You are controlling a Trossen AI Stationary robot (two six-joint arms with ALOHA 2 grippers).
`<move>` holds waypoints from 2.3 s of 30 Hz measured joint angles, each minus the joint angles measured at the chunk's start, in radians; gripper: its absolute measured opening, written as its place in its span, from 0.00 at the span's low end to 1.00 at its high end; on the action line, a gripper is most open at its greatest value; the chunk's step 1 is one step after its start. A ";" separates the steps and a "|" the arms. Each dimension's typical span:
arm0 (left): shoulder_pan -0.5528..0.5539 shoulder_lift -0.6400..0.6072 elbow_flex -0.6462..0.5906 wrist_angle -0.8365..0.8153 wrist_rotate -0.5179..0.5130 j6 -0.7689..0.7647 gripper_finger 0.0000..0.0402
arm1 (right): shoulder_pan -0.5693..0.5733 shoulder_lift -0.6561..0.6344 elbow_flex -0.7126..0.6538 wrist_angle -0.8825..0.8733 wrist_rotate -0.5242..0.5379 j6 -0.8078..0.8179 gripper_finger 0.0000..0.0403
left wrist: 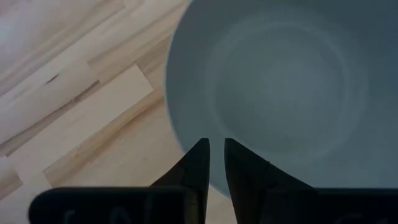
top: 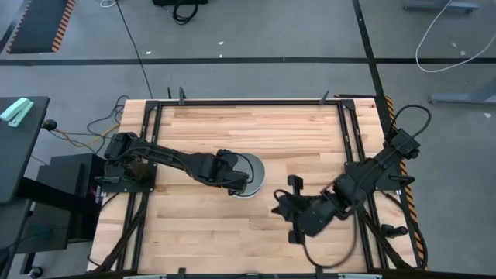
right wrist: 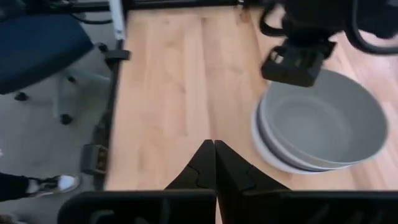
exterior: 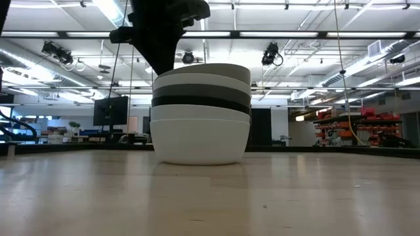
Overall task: Nest bowls inside each other
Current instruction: Stack the light gray bowl on top of the white bowl
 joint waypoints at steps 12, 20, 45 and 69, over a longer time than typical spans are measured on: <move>-0.001 -0.139 0.001 0.002 -0.094 -0.006 0.13 | -0.241 0.001 -0.190 0.140 -0.119 -0.127 0.00; -0.031 -0.177 0.001 -0.031 -0.110 -0.013 0.13 | -0.375 0.001 -0.323 0.253 -0.192 -0.170 0.00; -0.097 -0.177 0.001 -0.113 -0.160 -0.087 0.11 | -0.462 -0.175 -0.752 0.676 -0.204 -0.035 0.00; -0.090 -0.095 0.000 -0.012 -0.152 -0.105 0.10 | -0.373 -0.179 -0.601 0.617 -0.179 -0.123 0.00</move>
